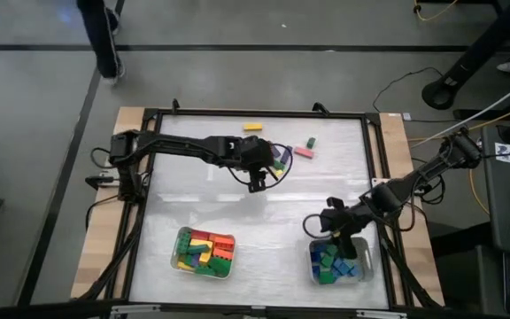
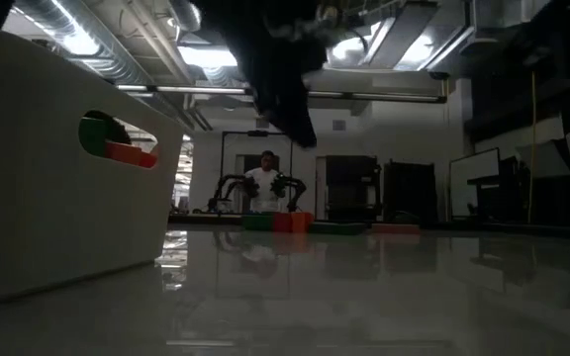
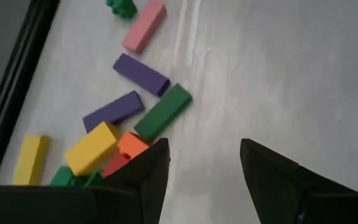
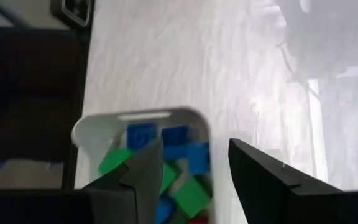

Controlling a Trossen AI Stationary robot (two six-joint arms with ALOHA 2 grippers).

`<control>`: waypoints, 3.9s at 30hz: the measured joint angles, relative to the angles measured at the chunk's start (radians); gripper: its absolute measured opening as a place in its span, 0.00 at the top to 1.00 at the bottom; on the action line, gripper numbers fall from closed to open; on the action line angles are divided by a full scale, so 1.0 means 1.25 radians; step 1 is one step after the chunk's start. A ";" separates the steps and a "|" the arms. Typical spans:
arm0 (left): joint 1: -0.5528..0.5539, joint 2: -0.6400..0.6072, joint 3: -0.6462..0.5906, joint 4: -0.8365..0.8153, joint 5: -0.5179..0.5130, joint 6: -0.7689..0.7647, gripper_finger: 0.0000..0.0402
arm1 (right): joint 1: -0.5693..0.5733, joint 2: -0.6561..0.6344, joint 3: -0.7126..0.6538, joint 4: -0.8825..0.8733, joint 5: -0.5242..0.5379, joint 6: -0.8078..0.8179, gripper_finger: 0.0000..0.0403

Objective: Sort blocks by size
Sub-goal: Put the square orange game piece into the gray bin

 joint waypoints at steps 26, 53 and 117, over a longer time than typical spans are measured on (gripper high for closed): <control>0.089 0.203 0.000 0.146 -0.081 0.322 0.55 | -0.045 0.000 -0.001 -0.002 -0.007 -0.169 0.55; 0.130 0.203 -0.001 0.169 -0.179 -0.284 0.55 | -0.045 0.000 -0.001 -0.023 -0.005 -0.189 0.55; -0.333 0.284 0.099 0.732 0.108 -0.326 0.63 | -0.256 -0.002 -0.001 -0.349 0.279 -0.412 0.56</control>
